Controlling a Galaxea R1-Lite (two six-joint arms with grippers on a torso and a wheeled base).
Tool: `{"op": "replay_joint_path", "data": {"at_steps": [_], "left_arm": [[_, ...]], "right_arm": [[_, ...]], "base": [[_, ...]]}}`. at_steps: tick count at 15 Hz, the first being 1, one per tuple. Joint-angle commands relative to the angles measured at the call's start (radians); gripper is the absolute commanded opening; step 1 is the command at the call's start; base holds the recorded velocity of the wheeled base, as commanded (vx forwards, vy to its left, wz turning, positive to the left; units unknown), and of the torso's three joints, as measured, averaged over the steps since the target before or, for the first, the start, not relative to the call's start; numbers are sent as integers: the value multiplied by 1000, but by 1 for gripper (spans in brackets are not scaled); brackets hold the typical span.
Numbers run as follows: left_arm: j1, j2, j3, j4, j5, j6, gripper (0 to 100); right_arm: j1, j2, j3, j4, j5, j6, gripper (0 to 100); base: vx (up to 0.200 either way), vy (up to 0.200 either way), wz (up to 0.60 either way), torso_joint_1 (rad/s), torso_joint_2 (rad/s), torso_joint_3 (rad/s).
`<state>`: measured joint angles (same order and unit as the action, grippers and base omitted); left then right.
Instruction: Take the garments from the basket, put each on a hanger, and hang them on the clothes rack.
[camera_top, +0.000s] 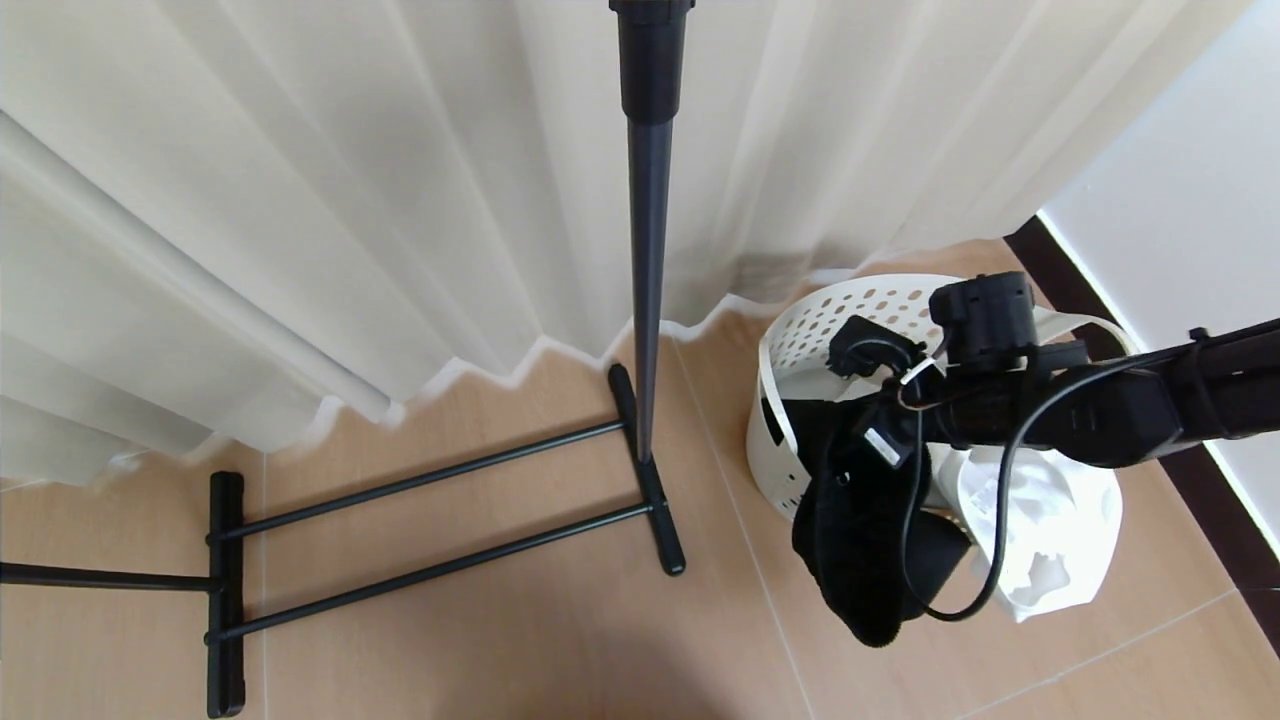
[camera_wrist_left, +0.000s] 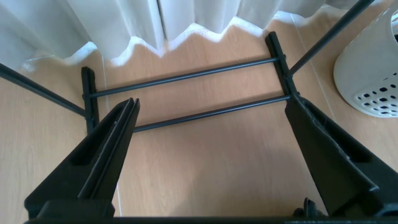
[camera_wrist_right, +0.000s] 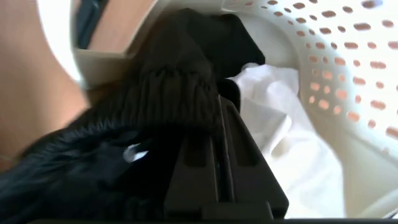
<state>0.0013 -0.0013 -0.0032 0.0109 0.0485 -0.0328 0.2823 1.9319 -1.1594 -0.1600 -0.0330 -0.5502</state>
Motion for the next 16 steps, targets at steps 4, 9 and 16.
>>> {"op": "replay_joint_path", "data": {"at_steps": [4,9,16], "left_arm": [[0,1,0,0,1,-1,100],[0,1,0,0,2,2,100],[0,1,-1,0,-1,2,100]], "right_arm": [[155,-634,294,-7,-4,326,0],[175,-966,461,-15,76,357,0],[155,-984,498,-16,90,355,0]], "base": [[0,0,0,0,0,0],[0,0,0,0,0,0],[0,0,0,0,0,0]]}}
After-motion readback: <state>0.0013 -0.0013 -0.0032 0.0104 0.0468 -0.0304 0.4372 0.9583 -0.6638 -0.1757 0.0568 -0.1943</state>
